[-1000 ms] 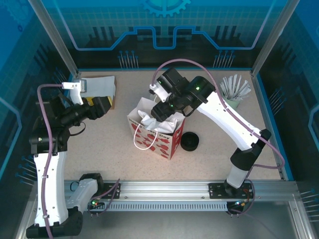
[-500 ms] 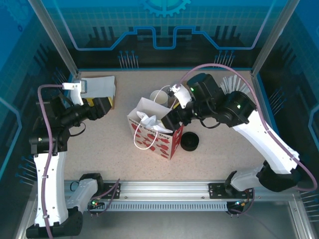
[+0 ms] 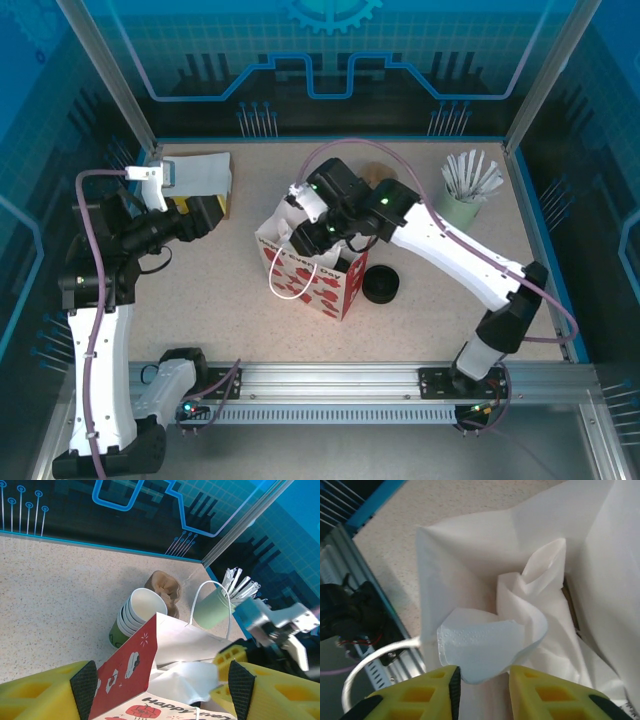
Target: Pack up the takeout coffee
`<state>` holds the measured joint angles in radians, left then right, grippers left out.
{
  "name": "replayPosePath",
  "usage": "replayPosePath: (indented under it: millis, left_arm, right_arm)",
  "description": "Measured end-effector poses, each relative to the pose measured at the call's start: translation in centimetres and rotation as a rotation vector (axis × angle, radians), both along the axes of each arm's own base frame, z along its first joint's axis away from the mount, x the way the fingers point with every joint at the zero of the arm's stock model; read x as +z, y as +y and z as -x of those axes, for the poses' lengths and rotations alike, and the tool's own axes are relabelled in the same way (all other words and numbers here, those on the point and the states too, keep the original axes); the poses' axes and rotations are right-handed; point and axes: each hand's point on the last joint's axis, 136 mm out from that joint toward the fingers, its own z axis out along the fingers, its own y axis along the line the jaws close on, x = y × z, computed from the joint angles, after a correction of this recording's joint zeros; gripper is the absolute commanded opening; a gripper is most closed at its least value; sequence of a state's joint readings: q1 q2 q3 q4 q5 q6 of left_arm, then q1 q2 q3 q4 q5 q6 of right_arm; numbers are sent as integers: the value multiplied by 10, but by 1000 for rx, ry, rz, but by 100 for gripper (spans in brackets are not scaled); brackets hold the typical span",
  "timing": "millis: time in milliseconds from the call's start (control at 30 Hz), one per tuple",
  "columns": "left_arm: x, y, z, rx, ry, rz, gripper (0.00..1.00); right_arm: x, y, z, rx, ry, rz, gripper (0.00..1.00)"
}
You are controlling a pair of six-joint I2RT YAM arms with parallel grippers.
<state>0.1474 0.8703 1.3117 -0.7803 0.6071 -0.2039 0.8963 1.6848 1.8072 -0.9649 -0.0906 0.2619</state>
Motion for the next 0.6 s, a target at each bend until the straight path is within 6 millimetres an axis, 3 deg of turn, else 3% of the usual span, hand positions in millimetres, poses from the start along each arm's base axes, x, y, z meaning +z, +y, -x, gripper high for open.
replayPosePath:
  millis: [67,200,333,467,600]
  left_arm:
    - [0,0,0,0,0,0,74]
    - [0,0,0,0,0,0,75]
    - [-1,0,0,1,-1,2,80]
    - [-10,1,-1,11,7,5,89]
    - [-34,10,-5,76,50,3,97]
  right_arm:
    - [-11,3,-6,-8,9,32,37]
    - [-17,0,-7,-6,7,63,53]
    - [10,-12,-7,-24,-49,30,63]
    - [65,-53,-1,-99,-166,-40,73]
    - [100,-129,8,-260,-284,-88,86]
